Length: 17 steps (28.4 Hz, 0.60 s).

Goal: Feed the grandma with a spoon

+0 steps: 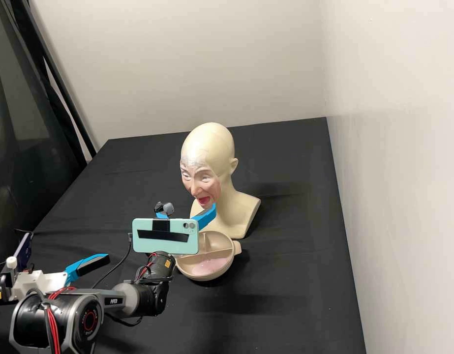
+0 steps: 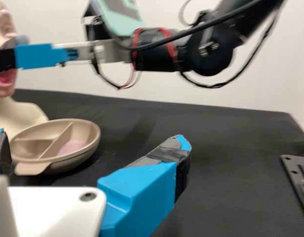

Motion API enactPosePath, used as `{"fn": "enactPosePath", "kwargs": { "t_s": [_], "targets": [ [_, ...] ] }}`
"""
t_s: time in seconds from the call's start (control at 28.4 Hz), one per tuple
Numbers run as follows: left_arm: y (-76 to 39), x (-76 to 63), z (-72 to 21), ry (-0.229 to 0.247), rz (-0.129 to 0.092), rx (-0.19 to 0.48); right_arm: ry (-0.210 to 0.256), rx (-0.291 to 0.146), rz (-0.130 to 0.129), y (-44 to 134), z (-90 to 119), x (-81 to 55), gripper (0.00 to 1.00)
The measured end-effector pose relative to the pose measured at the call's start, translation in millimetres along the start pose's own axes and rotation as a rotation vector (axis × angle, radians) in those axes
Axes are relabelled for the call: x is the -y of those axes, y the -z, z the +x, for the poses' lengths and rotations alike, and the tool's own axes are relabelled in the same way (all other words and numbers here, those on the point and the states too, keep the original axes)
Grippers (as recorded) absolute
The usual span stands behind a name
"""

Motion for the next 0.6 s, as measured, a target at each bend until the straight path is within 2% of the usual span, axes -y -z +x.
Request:
{"fn": "enactPosePath", "kwargs": {
  "t_s": [0.21,0.42,0.6],
  "targets": [
    [24.3,5.9,1.7,0.024,-0.015,-0.079,0.000,0.000,0.000,0.0,0.0,0.0,1.00],
    [38.4,10.8,2.6,0.041,-0.025,-0.127,0.000,0.000,0.000,0.0,0.0,0.0,1.00],
    [44.3,9.1,3.0,0.033,-0.029,-0.146,0.000,0.000,0.002,0.0,0.0,0.0,1.00]
  ]
}}
